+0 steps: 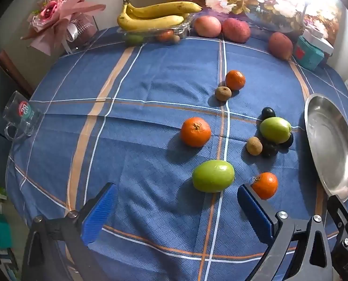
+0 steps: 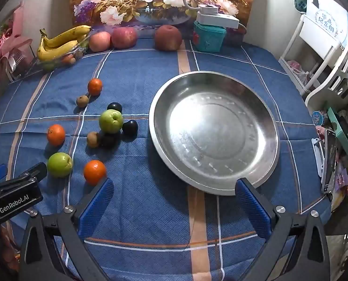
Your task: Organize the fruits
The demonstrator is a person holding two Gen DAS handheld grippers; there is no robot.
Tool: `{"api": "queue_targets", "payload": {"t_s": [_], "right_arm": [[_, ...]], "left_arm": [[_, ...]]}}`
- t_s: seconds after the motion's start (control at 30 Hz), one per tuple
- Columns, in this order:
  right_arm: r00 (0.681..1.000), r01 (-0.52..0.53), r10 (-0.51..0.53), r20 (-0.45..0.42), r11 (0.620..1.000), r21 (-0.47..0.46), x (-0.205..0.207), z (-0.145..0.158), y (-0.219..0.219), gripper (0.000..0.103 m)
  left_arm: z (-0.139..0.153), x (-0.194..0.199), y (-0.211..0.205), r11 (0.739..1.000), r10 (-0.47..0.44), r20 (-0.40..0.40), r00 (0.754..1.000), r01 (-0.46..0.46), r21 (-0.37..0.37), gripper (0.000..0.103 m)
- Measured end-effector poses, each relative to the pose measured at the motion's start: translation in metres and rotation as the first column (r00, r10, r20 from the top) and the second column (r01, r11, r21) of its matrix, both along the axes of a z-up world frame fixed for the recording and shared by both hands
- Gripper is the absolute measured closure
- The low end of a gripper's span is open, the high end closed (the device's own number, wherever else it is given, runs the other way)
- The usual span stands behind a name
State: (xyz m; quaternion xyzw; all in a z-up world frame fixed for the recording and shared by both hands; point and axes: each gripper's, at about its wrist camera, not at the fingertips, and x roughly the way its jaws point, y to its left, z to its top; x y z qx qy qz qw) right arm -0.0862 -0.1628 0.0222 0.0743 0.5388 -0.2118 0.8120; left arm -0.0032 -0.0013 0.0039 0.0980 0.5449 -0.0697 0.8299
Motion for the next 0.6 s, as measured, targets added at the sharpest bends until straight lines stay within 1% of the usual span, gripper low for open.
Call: {"api": "queue_targets", "payload": {"t_s": [0.13,0.17,0.2,0.27,0.3,0.37,0.6], "right_arm": [[0.999,0.033,-0.033,0.008,0.999,0.0,-0.002,0.001,-0.003,0.0],[0.999,0.043,-0.043,0.01,0.999,0.004,-0.002,0.001,-0.004,0.0],[0.999,0.051,-0.051,0.012,0.999,0.008,-0.003,0.001,-0.005,0.0],[0.998,0.067,-0.067,0.019,0.998,0.007,-0.004,0.003,-0.004,0.0],[0.998,0.067,-0.067,0.02,0.998,0.02,-0.007,0.001,-0.014,0.0],[0.997,0.075,-0.075,0.025,0.997,0.018,-0.006,0.004,-0.016,0.0],[0.997,0.062,-0.062,0.036,0.998,0.011,-0.006,0.007,-0.014,0.0]], "left_arm": [[0.004,-0.012,-0.011,1.0,-0.011,0.041,0.999,0.01,0.017,0.0],[-0.002,-0.006,-0.004,1.0,0.002,0.01,1.0,-0.003,0.016,0.0],[-0.003,-0.001,-0.005,1.0,-0.004,-0.001,1.0,0.004,0.022,0.0],[-0.002,0.001,-0.003,1.0,-0.014,0.001,1.0,0.014,0.019,0.0],[-0.002,0.0,-0.004,1.0,-0.017,0.002,1.0,0.017,0.021,0.0],[-0.001,-0.001,-0.004,1.0,-0.022,0.003,1.0,0.022,0.023,0.0],[-0.002,-0.002,-0.006,0.999,-0.039,0.001,0.999,0.039,0.025,0.0]]}}
